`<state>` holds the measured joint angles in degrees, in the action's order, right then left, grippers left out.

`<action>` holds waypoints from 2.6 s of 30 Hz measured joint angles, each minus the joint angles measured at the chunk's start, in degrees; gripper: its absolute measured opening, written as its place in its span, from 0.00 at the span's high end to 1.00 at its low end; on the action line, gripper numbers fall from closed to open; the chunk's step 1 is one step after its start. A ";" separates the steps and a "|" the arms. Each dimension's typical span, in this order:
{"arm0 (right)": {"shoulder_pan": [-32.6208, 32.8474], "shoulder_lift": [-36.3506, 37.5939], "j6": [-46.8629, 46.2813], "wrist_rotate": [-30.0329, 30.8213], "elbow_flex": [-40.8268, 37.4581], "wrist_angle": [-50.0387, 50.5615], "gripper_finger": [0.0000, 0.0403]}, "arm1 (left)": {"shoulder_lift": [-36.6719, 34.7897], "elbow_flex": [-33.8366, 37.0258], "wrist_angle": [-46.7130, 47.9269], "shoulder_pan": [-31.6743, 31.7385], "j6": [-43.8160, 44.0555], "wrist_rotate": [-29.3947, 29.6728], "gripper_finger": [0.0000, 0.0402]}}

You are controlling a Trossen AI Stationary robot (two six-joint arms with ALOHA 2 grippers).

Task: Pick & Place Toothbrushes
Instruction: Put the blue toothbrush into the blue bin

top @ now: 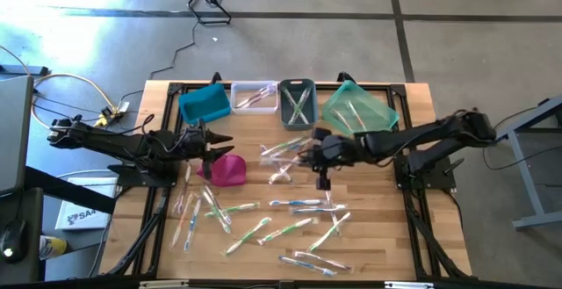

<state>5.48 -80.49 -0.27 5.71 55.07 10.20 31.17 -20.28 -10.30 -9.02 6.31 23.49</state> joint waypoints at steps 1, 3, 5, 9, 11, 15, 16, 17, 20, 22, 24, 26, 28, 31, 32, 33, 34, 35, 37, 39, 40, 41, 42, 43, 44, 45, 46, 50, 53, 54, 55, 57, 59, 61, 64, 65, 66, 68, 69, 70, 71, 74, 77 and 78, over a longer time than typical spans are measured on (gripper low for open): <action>-0.45 1.00 0.77 0.20 0.06 -0.70 0.96 | 0.01 -0.27 0.00 0.00 -0.02 -0.11 0.67; -1.37 2.52 2.25 0.37 0.04 -1.17 0.96 | 0.02 -0.81 0.03 0.00 -0.46 -0.15 0.67; -2.17 2.74 3.78 0.40 0.13 -4.72 0.96 | 0.07 -1.11 -0.16 0.00 -0.60 -0.18 0.67; -3.49 2.95 7.12 0.07 -0.01 -9.90 0.96 | 0.07 -1.17 -0.29 0.00 -0.69 -0.18 0.67; -3.96 2.87 8.04 0.05 0.15 -12.67 0.96 | 0.07 -1.17 -0.34 0.01 -1.40 -0.18 0.67; -4.53 2.74 8.13 0.17 0.10 -16.71 0.96 | 0.09 -1.17 -2.36 0.02 -1.55 -0.20 0.67; -4.53 2.74 8.24 0.26 0.10 -17.98 0.96 | 0.09 -1.20 -3.24 0.02 -1.57 -0.20 0.67; -4.53 2.74 8.38 0.25 0.10 -19.39 0.96 | 0.07 -1.20 -3.99 0.02 -1.83 -0.22 0.67; -4.53 2.37 9.20 -0.02 0.10 -21.50 0.96 | 0.47 -1.20 -6.08 0.02 -3.23 -0.25 0.67; -4.51 2.15 9.29 0.11 0.10 -22.37 0.96 | 1.23 -1.20 -7.89 0.02 -4.21 -0.40 0.67; -4.49 1.59 9.28 0.13 0.08 -22.77 0.96 | 2.88 -1.22 -10.66 0.02 -5.69 -0.71 0.67; -4.48 1.09 9.27 0.26 0.11 -23.31 0.96 | 5.01 -1.22 -13.56 0.02 -7.47 -1.35 0.67; -4.49 0.21 9.27 0.30 0.10 -23.34 0.96 | 7.81 -1.22 -17.60 0.02 -9.30 -2.66 0.67; -4.49 -0.66 9.27 0.16 0.08 -24.15 0.96 | 12.16 -1.22 -23.82 0.02 -12.79 -3.48 0.67; -4.49 -0.96 9.27 0.16 0.04 -24.35 0.96 | 13.76 -1.22 -26.44 0.02 -13.88 -3.50 0.67; -4.49 -1.34 9.25 0.18 0.06 -25.15 0.96 | 15.13 -1.24 -28.47 0.02 -14.97 -3.50 0.67; -4.49 -1.41 9.24 0.13 0.12 -25.31 0.96 | 16.34 -1.24 -30.09 0.02 -16.11 -3.48 0.67; -4.49 -1.49 9.16 0.15 0.11 -25.10 0.96 | 17.62 -1.24 -32.15 0.02 -17.14 -3.48 0.67; -4.49 -1.57 9.09 0.11 0.10 -24.97 0.96 | 20.02 -1.24 -35.92 0.02 -18.58 -3.55 0.67; -4.49 -1.57 9.07 0.11 0.10 -25.04 0.96 | 21.92 -1.24 -38.66 0.02 -19.50 -3.57 0.67; -4.49 -1.57 9.07 0.09 0.10 -25.08 0.96 | 22.83 -1.24 -40.18 0.02 -19.61 -3.59 0.67; -4.49 -1.57 9.09 0.09 0.10 -25.06 0.96 | 23.67 -1.24 -41.35 0.04 -19.63 -3.59 0.67; -4.48 -1.57 9.09 0.09 0.10 -25.01 0.96 | 24.35 -1.24 -42.14 0.04 -19.61 -3.59 0.67; -4.49 -1.57 9.09 0.09 0.10 -25.01 0.96 | 25.00 -1.24 -42.67 0.04 -19.61 -3.59 0.67; -4.49 -1.57 9.09 0.09 0.10 -25.01 0.96 | 25.50 -1.24 -43.20 0.04 -19.61 -3.58 0.67; -4.49 -1.57 9.10 0.09 0.10 -25.00 0.96 | 25.88 -1.24 -43.74 0.04 -19.61 -3.59 0.67; -4.49 -1.55 9.10 0.09 0.10 -24.84 0.96 | 26.10 -1.34 -43.87 0.04 -19.60 -3.58 0.67; -4.47 -1.55 9.11 0.09 0.10 -24.36 0.96 | 26.21 -2.91 -43.21 0.04 -19.58 -3.63 0.67; -4.49 -1.55 9.11 0.09 0.10 -24.30 0.96 | 26.22 -4.92 -39.98 0.07 -19.55 -4.96 0.67; -4.47 -1.55 9.11 0.07 0.10 -24.11 0.96 | 26.25 -5.79 -38.56 0.07 -19.58 -5.05 0.67; -4.49 -1.55 9.11 0.08 0.10 -24.03 0.96 | 26.26 -6.75 -36.89 0.07 -19.58 -5.12 0.67; -4.49 -1.55 9.11 0.07 0.10 -24.09 0.96 | 26.32 -8.85 -32.20 0.07 -19.27 -5.11 0.67; -4.49 -1.55 9.11 -0.14 0.10 -24.09 0.96 | 26.58 -10.51 -27.82 0.07 -18.26 -4.95 0.67; -4.49 -1.55 9.11 -0.24 0.10 -24.09 0.96 | 26.83 -11.71 -26.16 0.07 -17.66 -4.85 0.67; -4.48 -1.55 9.11 -0.26 0.10 -24.09 0.96 | 27.25 -12.65 -25.91 0.07 -17.63 -4.74 0.67; -4.49 -1.55 9.12 -0.26 0.10 -24.06 0.96 | 27.32 -12.80 -25.77 0.07 -17.61 -4.71 0.67; -4.47 -1.55 9.13 -0.28 0.10 -23.97 0.96 | 27.39 -12.96 -25.71 0.07 -17.62 -4.71 0.67; -4.47 -1.55 9.11 -0.28 0.10 -23.87 0.96 | 27.92 -13.17 -26.06 0.48 -17.58 -4.69 0.67; -4.47 -1.53 9.11 -0.30 0.10 -23.74 0.96 | 28.01 -13.17 -25.69 0.99 -17.28 -5.06 0.67; -4.49 -1.53 9.12 -0.28 0.10 -23.66 0.96 | 28.03 -13.15 -25.62 1.60 -16.39 -6.09 0.67; -4.47 -1.52 9.11 -0.29 0.10 -23.64 0.96 | 28.03 -13.15 -25.76 2.40 -15.28 -7.79 0.67; -4.48 -1.52 9.11 -0.30 0.10 -23.42 0.96 | 29.67 -13.19 -27.22 5.52 -12.26 -12.60 0.67; -4.47 -1.52 9.11 -0.28 0.10 -23.32 0.96 | 31.73 -13.15 -30.47 7.77 -10.54 -15.75 0.67; -4.49 -1.50 9.12 -0.26 0.10 -23.17 0.96 | 32.35 -13.17 -31.40 8.38 -10.51 -16.65 0.67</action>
<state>0.99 -81.99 8.84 5.45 55.18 -12.97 63.52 -33.45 -41.70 -0.63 -4.21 6.84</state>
